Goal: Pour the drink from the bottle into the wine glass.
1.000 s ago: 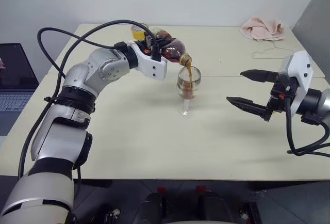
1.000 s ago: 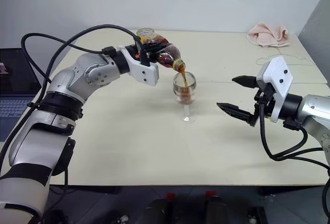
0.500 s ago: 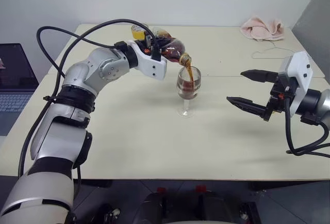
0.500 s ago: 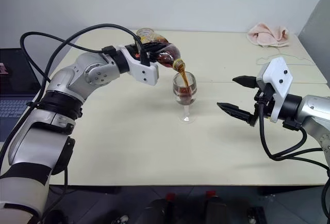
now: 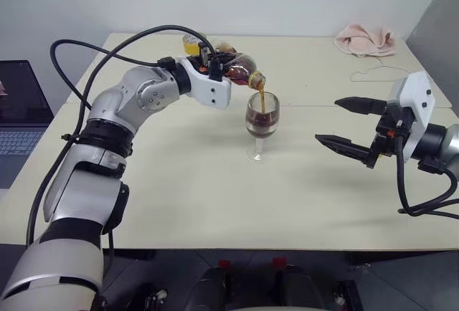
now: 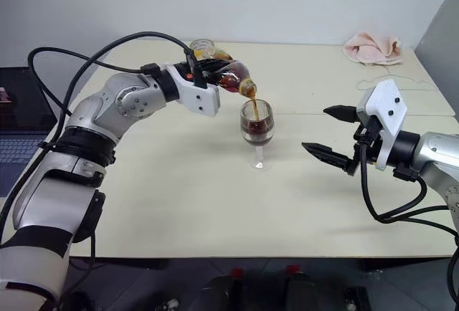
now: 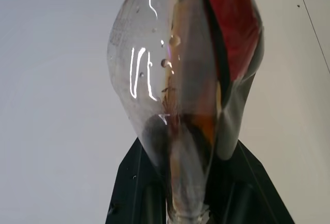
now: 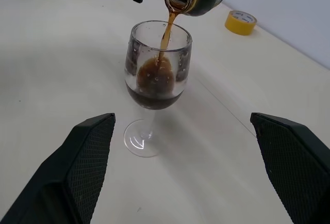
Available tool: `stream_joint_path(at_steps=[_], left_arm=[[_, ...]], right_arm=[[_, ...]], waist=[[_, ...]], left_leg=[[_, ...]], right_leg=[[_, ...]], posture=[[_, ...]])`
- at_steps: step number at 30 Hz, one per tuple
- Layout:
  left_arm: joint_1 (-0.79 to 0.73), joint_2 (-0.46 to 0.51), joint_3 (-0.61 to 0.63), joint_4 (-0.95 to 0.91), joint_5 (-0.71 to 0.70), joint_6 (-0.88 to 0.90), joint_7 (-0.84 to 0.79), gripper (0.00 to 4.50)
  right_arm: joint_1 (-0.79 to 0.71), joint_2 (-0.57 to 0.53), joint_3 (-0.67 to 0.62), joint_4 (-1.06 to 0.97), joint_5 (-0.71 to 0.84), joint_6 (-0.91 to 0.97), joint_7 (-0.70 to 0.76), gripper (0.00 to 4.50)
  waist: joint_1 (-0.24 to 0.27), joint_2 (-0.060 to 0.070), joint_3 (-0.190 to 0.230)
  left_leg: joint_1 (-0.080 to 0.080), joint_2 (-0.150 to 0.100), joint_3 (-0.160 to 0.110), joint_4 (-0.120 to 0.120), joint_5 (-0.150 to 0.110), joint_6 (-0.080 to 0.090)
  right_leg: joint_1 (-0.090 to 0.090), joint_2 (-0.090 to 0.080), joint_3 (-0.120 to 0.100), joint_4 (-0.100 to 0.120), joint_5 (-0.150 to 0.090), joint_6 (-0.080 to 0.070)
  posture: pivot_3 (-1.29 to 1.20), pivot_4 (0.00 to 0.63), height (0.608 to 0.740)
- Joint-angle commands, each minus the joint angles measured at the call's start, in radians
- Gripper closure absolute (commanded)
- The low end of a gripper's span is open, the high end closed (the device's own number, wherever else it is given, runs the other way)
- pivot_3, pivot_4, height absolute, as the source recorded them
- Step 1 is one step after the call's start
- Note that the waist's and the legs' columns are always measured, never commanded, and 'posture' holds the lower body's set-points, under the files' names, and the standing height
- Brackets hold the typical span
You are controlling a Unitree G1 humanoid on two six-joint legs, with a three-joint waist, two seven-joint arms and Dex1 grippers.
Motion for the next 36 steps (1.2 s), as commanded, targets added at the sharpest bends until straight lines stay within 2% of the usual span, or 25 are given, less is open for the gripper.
stream_joint_path(at_steps=[1,7,12,15,18,22,28,31,36], left_arm=[[0.0,-0.013,0.058,-0.044,-0.098,0.031,-0.032,3.85],[0.066,-0.081,0.133,-0.114,-0.306,0.154,-0.158,3.86],[0.122,-0.15,0.235,-0.192,-0.504,0.36,-0.237,3.86],[0.173,-0.191,0.313,-0.235,-0.608,0.503,-0.22,3.86],[0.268,-0.226,0.414,-0.255,-0.685,0.637,-0.129,3.86],[0.369,-0.259,0.488,-0.307,-0.729,0.705,-0.045,3.86],[0.488,-0.315,0.551,-0.29,-0.734,0.65,0.084,3.86],[0.494,-0.319,0.584,-0.246,-0.734,0.651,0.148,3.86],[0.476,-0.304,0.602,-0.153,-0.73,0.596,0.155,3.86]], right_arm=[[0.0,-0.004,-0.026,-0.026,-0.003,-0.021,0.002,0.0],[-0.001,-0.007,-0.025,-0.024,-0.005,-0.018,0.004,0.0],[-0.007,-0.006,-0.02,-0.019,-0.012,-0.018,0.01,0.0],[-0.02,-0.001,-0.016,-0.016,-0.008,-0.02,0.015,0.0],[-0.042,0.022,-0.029,-0.006,0.019,-0.038,0.032,0.0],[-0.06,0.039,-0.039,-0.003,0.043,-0.056,0.057,0.0],[-0.102,0.056,-0.017,0.01,0.058,-0.06,0.072,0.0],[-0.117,0.053,-0.005,0.015,0.06,-0.053,0.083,0.0],[-0.131,0.05,0.009,0.03,0.048,-0.053,0.091,0.0]], waist=[[0.0,0.0,0.0],[-0.001,0.0,0.0],[-0.003,0.0,0.0],[-0.005,0.0,0.0],[-0.006,0.0,0.0],[-0.007,0.0,0.0],[0.003,0.0,-0.001],[0.003,0.0,-0.001],[0.001,0.0,-0.001]], left_leg=[[0.0,0.0,0.0,0.0,0.0,0.0],[0.0,0.0,0.0,0.0,0.0,0.0],[-0.001,0.0,0.0,0.001,0.0,0.0],[-0.001,0.0,0.0,0.001,0.0,0.0],[0.0,0.0,0.0,0.002,0.0,0.0],[0.0,0.001,0.001,0.002,0.0,0.0],[-0.003,0.0,0.0,0.002,0.0,0.0],[-0.004,0.0,0.001,0.002,0.0,0.0],[-0.005,0.0,0.002,0.002,0.0,0.0]], right_leg=[[0.0,0.0,0.0,0.0,0.0,0.0],[0.0,0.0,0.0,0.0,0.0,0.0],[-0.001,0.0,0.0,0.0,0.0,0.0],[-0.001,0.0,0.001,0.001,0.0,0.0],[-0.002,0.0,0.001,0.001,0.0,0.0],[-0.003,0.0,0.002,0.001,0.0,0.0],[-0.005,0.0,0.002,0.001,0.0,0.0],[-0.006,-0.001,0.002,0.001,0.0,0.0],[-0.007,-0.001,0.003,0.002,0.0,0.0]], posture=[[0.0,0.15,0.74],[0.0,0.15,0.74],[0.0,0.15,0.74],[0.0,0.15,0.74],[0.0,0.15,0.74],[0.0,0.15,0.74],[0.0,0.15,0.74],[0.0,0.15,0.74],[0.0,0.15,0.74]])
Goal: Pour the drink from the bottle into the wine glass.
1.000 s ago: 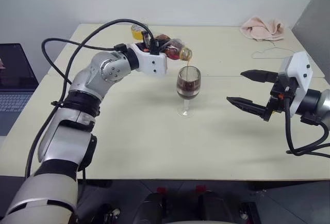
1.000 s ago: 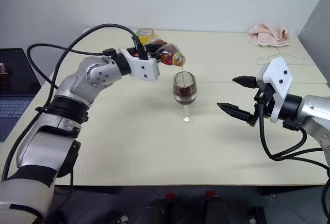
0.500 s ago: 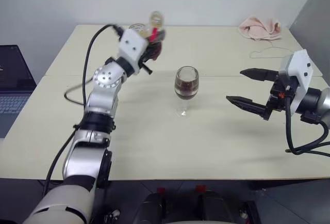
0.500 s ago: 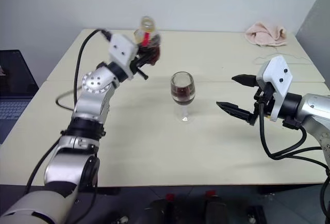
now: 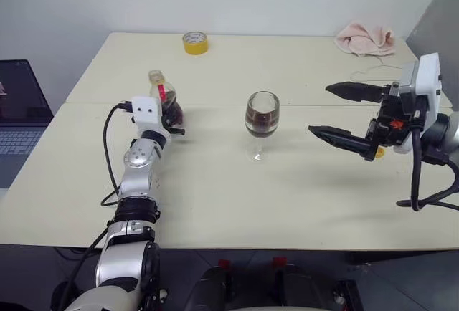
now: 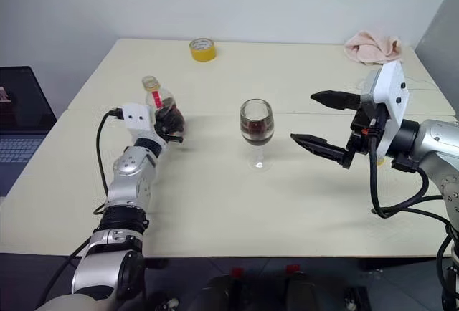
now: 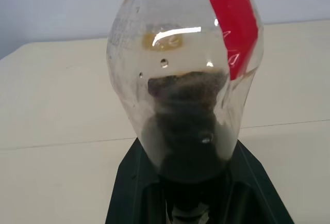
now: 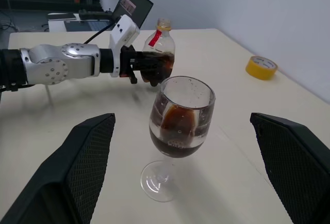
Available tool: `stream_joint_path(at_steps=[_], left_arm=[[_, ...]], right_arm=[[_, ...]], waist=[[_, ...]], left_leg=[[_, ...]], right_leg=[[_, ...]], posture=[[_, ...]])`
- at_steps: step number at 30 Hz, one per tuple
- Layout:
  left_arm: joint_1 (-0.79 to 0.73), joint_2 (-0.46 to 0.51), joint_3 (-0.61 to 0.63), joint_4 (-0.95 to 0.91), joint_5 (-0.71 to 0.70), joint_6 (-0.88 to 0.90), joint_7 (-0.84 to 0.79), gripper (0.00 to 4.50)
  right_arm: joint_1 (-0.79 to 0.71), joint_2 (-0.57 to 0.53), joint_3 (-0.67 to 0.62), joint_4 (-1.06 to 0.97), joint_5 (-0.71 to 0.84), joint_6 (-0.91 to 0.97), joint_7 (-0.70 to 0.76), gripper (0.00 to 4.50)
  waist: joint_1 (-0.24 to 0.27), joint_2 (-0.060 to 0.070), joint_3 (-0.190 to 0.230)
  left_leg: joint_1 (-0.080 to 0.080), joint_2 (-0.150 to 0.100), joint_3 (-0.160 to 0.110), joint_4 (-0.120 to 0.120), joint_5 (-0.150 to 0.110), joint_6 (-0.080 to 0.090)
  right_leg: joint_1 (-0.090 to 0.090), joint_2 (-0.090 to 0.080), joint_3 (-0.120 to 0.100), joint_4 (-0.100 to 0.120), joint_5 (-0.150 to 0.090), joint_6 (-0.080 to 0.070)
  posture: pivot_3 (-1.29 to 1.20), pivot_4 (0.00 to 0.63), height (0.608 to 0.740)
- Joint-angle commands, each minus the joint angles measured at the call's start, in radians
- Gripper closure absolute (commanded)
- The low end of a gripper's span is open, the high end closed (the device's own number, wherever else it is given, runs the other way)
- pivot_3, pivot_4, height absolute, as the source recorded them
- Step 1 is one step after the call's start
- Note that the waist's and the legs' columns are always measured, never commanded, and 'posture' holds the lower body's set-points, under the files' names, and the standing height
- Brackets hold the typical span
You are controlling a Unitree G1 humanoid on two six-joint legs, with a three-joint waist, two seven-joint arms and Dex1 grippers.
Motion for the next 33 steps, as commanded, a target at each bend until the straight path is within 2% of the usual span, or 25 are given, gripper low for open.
stream_joint_path(at_steps=[1,5,15,16,17,22,29,33], left_arm=[[-0.037,0.015,0.027,0.044,-0.019,-0.062,0.005,3.86],[-0.039,0.021,0.041,0.15,-0.018,-0.117,0.003,3.86],[-0.02,0.022,0.042,0.164,-0.019,-0.134,0.02,0.47],[-0.017,0.022,0.041,0.157,-0.02,-0.132,0.018,0.15],[-0.014,0.024,0.04,0.15,-0.02,-0.128,0.017,0.03],[0.008,0.032,0.03,0.081,-0.029,-0.104,-0.022,0.03],[0.124,0.05,0.013,-0.17,-0.048,-0.008,-0.084,0.03],[0.16,0.066,0.03,-0.228,-0.046,0.042,-0.067,0.03]], right_arm=[[-0.03,-0.011,0.001,-0.002,0.002,-0.011,0.007,0.0],[-0.038,-0.018,0.009,0.001,0.001,-0.01,0.011,0.0],[-0.041,-0.026,0.015,0.011,-0.011,-0.014,0.02,0.0],[-0.041,-0.025,0.016,0.012,-0.013,-0.014,0.021,0.0],[-0.042,-0.024,0.017,0.015,-0.016,-0.015,0.023,0.0],[-0.044,-0.018,0.027,0.025,-0.028,-0.021,0.033,0.0],[-0.064,-0.021,0.048,0.056,-0.046,-0.035,0.058,0.0],[-0.077,-0.021,0.055,0.071,-0.055,-0.043,0.068,0.0]], waist=[[0.0,0.0,0.0],[0.0,0.0,0.0],[-0.002,0.0,-0.001],[-0.002,0.0,-0.001],[-0.002,0.0,-0.001],[-0.003,0.0,-0.001],[-0.004,0.0,-0.001],[-0.003,0.0,-0.001]], left_leg=[[0.0,0.0,0.0,0.0,0.0,0.0],[0.0,0.0,0.0,0.0,0.0,0.0],[0.0,0.0,0.0,0.0,0.0,0.0],[0.0,0.0,0.0,0.0,0.0,0.0],[0.0,0.0,0.0,0.0,0.0,0.0],[0.0,0.0,0.0,0.0,0.0,0.0],[0.0,0.001,0.0,0.0,0.0,0.0],[0.0,0.0,0.0,0.0,0.0,0.0]], right_leg=[[0.0,0.0,0.0,0.0,0.0,0.0],[0.0,0.0,0.0,0.0,0.0,0.0],[-0.001,0.0,0.0,0.001,0.0,0.0],[-0.001,0.0,0.0,0.001,0.0,0.0],[-0.001,0.0,0.001,0.001,0.0,0.0],[-0.001,0.0,0.0,0.0,0.0,0.0],[-0.001,0.0,0.001,0.0,0.0,0.0],[-0.001,0.0,0.001,0.0,0.0,0.0]], posture=[[0.0,0.15,0.74],[0.0,0.15,0.74],[0.0,0.15,0.74],[0.0,0.15,0.74],[0.0,0.15,0.74],[0.0,0.15,0.74],[0.0,0.15,0.74],[0.0,0.15,0.74]])
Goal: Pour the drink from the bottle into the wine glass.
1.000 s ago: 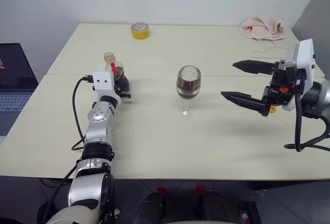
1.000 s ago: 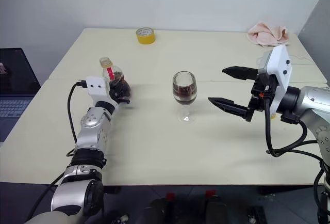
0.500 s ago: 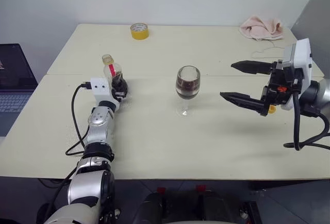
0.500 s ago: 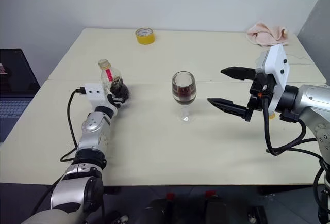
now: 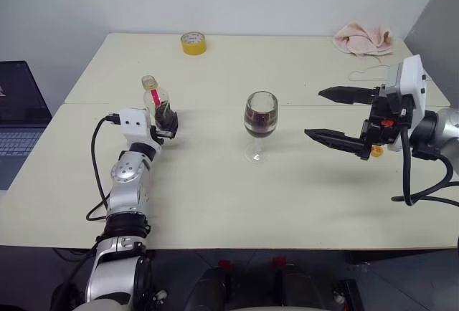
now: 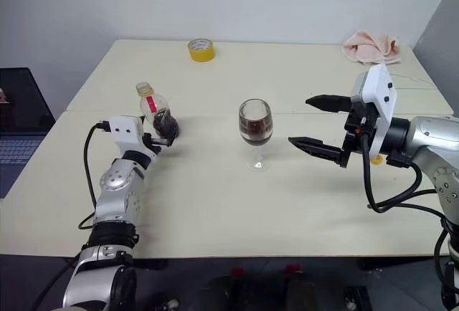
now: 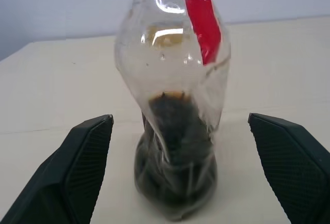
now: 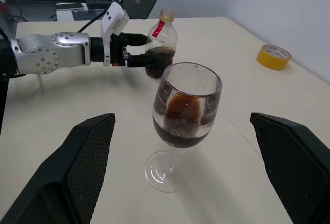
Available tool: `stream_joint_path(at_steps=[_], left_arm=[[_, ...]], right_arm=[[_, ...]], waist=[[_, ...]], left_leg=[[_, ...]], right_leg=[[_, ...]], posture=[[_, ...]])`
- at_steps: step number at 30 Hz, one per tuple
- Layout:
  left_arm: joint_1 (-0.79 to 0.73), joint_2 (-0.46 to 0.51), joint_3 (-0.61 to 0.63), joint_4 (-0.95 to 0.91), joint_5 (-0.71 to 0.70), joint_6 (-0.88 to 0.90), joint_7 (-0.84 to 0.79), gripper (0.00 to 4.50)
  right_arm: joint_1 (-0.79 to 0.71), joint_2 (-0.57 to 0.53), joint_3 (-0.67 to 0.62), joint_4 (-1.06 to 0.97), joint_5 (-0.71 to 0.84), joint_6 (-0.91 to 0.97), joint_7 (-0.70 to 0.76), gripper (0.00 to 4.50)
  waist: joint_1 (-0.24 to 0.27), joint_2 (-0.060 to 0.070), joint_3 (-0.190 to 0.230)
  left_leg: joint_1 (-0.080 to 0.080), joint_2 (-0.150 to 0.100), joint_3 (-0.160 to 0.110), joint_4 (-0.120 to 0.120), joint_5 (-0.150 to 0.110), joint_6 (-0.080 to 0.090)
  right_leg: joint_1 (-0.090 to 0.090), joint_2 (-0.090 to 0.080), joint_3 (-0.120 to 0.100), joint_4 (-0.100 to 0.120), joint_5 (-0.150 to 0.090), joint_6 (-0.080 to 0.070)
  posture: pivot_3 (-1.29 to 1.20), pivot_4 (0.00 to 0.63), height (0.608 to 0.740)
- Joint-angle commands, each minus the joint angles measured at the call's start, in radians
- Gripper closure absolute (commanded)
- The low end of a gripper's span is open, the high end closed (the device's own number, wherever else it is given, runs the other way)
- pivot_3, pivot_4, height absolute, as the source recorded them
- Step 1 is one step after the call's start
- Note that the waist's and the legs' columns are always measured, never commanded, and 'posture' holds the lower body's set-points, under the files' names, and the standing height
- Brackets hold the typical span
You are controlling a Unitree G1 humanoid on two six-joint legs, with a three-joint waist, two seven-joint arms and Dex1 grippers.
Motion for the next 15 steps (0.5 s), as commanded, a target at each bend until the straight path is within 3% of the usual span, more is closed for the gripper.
stream_joint_path(at_steps=[1,7,11,15], left_arm=[[0.026,0.036,0.024,-0.091,-0.01,0.03,0.013,0.03],[0.144,0.119,0.036,-0.326,-0.106,0.179,-0.118,0.03],[0.209,0.256,0.056,-0.532,-0.298,0.387,-0.321,0.03],[0.212,0.4,0.123,-0.636,-0.412,0.504,-0.423,0.03]], right_arm=[[-0.027,-0.011,-0.011,0.001,-0.014,-0.027,0.014,0.0],[-0.014,-0.029,-0.028,0.015,-0.028,-0.031,0.04,0.0],[-0.018,-0.042,-0.034,0.039,-0.043,-0.043,0.052,0.0],[-0.006,-0.053,-0.042,0.053,-0.059,-0.06,0.067,0.0]], waist=[[0.0,0.0,0.0],[-0.001,0.0,0.0],[0.001,0.0,0.0],[0.0,0.001,0.0]], left_leg=[[0.0,0.0,0.0,0.0,0.0,0.0],[0.0,0.0,0.0,0.0,0.0,0.0],[0.0,0.001,0.0,0.0,0.0,0.0],[0.0,0.001,0.0,-0.001,0.0,0.0]], right_leg=[[0.0,0.0,0.0,0.0,0.0,0.0],[0.0,0.0,0.001,0.0,0.0,0.0],[0.0,0.0,0.001,0.0,0.0,0.0],[0.0,0.0,0.001,-0.001,0.0,0.0]], posture=[[0.0,0.15,0.74],[0.0,0.15,0.74],[0.0,0.15,0.74],[0.0,0.15,0.74]])
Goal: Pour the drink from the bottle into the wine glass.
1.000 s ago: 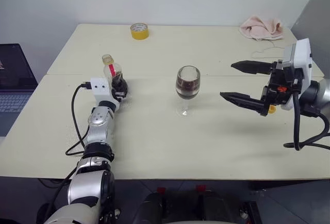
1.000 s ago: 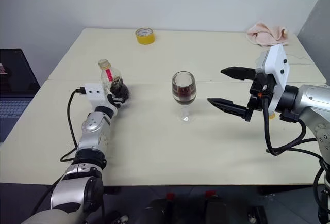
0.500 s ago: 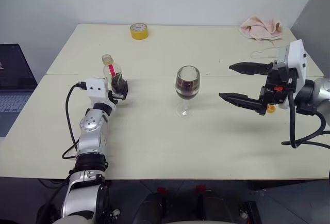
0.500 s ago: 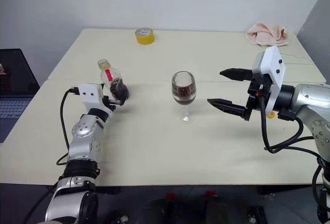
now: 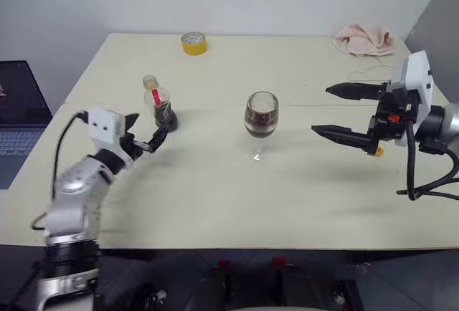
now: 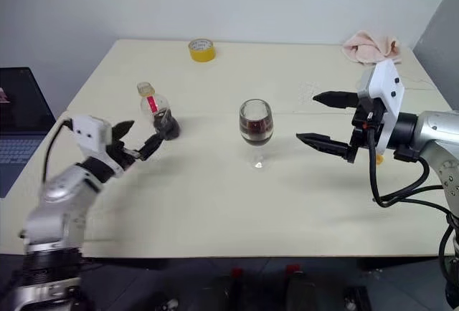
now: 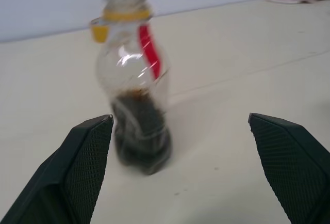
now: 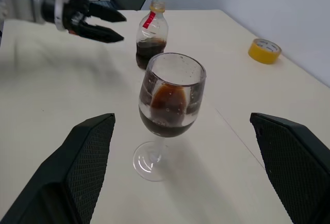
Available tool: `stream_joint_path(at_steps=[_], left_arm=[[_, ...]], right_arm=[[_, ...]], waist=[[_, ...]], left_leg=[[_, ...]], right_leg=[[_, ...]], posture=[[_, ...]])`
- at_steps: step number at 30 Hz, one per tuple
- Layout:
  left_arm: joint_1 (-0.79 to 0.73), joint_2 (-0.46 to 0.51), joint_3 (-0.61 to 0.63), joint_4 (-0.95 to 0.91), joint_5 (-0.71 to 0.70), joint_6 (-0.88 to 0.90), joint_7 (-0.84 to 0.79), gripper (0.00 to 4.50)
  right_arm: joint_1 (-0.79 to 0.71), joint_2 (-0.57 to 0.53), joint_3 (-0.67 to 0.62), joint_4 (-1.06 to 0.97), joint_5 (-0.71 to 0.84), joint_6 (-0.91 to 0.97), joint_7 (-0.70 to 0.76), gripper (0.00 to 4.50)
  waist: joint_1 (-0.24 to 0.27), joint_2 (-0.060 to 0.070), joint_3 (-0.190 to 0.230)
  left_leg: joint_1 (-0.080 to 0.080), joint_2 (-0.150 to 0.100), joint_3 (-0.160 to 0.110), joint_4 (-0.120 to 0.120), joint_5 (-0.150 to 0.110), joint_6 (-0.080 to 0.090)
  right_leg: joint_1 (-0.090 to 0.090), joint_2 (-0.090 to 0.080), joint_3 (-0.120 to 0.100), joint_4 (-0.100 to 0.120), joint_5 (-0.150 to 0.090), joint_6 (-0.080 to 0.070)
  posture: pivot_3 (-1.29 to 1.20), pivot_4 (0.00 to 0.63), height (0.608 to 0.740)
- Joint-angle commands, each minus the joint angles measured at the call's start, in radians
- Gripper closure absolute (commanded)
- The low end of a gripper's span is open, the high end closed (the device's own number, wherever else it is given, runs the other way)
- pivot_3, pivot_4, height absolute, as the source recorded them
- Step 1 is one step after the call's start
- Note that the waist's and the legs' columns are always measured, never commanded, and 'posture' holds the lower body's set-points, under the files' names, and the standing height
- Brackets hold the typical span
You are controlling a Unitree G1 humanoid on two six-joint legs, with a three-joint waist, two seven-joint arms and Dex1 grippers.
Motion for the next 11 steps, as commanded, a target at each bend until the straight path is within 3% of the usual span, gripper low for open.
stream_joint_path(at_steps=[1,6,11], left_arm=[[-0.006,0.129,0.089,-0.145,-0.173,0.151,-0.132,0.03],[-0.054,0.301,0.077,-0.221,-0.267,0.259,-0.272,0.03],[-0.188,0.331,0.04,-0.199,-0.307,0.299,-0.325,0.03]], right_arm=[[0.003,-0.024,-0.042,-0.004,-0.008,-0.031,0.018,0.0],[-0.005,-0.025,-0.029,0.015,-0.018,-0.049,0.033,0.0],[-0.015,-0.028,-0.011,0.036,-0.024,-0.069,0.071,0.0]], waist=[[-0.002,0.0,0.0],[0.0,0.002,0.0],[0.0,0.002,0.0]], left_leg=[[0.0,0.0,0.0,0.0,0.0,0.0],[0.0,0.0,0.001,-0.001,0.0,0.0],[0.0,0.0,0.001,-0.001,0.0,0.0]], right_leg=[[0.0,0.0,0.0,0.0,0.0,0.0],[0.0,0.0,0.001,-0.001,0.0,0.0],[0.001,0.001,0.001,0.0,0.0,0.0]], posture=[[0.0,0.15,0.74],[0.0,0.15,0.74],[0.0,0.15,0.74]])
